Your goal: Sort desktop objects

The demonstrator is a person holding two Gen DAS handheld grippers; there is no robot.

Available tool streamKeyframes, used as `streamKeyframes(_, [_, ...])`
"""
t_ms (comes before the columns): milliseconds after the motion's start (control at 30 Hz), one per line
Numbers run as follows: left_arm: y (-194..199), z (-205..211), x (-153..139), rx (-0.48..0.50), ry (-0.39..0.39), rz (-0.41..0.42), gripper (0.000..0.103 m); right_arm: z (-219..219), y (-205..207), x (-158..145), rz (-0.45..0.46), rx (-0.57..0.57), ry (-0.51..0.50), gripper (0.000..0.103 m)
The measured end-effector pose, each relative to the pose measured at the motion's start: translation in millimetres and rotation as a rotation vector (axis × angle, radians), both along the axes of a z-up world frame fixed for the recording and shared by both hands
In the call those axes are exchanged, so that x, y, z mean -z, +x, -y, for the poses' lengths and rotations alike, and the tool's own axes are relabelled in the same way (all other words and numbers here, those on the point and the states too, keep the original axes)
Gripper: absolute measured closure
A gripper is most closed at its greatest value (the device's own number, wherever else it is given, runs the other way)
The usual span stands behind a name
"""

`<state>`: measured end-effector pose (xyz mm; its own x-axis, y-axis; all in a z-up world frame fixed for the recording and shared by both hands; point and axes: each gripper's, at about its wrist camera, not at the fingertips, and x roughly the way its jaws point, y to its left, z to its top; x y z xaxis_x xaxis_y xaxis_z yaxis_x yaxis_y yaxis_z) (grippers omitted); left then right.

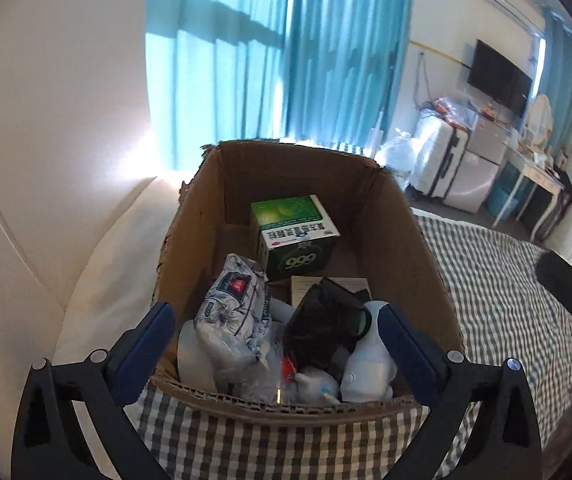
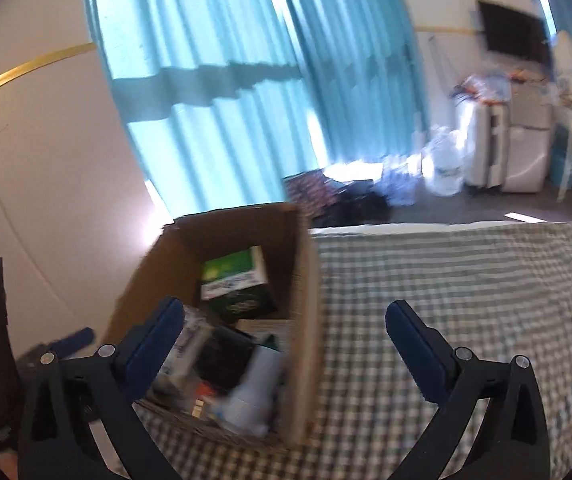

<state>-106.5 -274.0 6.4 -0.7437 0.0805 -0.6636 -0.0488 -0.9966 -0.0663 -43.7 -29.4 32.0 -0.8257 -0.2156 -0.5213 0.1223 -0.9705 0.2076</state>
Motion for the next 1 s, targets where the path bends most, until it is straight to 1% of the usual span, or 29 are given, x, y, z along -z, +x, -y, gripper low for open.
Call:
streamKeyframes(67, [5.9,-7.5,-2.2,0.028,-0.014,-0.032,0.000,-13.2,27.4,-0.1,-0.041,0.081,0.043,0.000])
streamKeyframes(133, [12.4,-14.6,-3.4,0.050,-0.009,-0.049,0.000,-30.2,51.5,2.0,-0.078,0.150,0.071,0.000])
streamKeyframes(200, [18.3,-21.4,-3.8,0.065,0.006,-0.052,0.000,-45.7,62.3,4.4,-0.088,0.194,0.073,0.000])
streamKeyframes(300, [21.4,-29.4,-4.8,0.094,0.023,-0.057,0.000,-68.8,62.2,0.8,-0.059,0.264,0.034,0.000])
streamKeyframes(367, [23.3,-32.6,-7.2,0.095,0.023,-0.071,0.000,-81.2,58.9,-0.5,-0.051,0.291,-0.026,0.000])
streamKeyframes(400, [25.1,-33.9,-8.7,0.096,0.022,-0.083,0.000,-84.7,58.0,-0.5,-0.049,0.297,-0.039,0.000])
streamKeyframes(467, [28.0,-34.3,-11.7,0.091,0.029,-0.105,0.000,-85.1,56.1,-0.3,-0.054,0.296,-0.020,0.000])
streamKeyframes(567, [31.2,-32.7,-15.9,0.085,0.048,-0.116,0.000,-73.3,52.2,4.4,-0.054,0.277,0.080,0.000])
streamKeyframes(667, [33.8,-33.6,-18.5,0.076,0.040,-0.128,0.000,-58.2,50.2,12.4,-0.053,0.248,0.145,0.000])
streamKeyframes(767, [33.7,-33.2,-18.3,0.068,0.034,-0.133,0.000,-46.7,47.5,17.5,-0.047,0.217,0.170,0.000])
streamKeyframes(933, [27.3,-31.4,-9.5,0.063,0.055,-0.086,0.000,-38.3,43.2,21.8,-0.036,0.198,0.188,0.000])
streamKeyframes(1000, [29.3,-32.7,-8.0,0.071,0.051,-0.096,0.000,-35.8,42.0,22.9,-0.031,0.200,0.210,0.000])
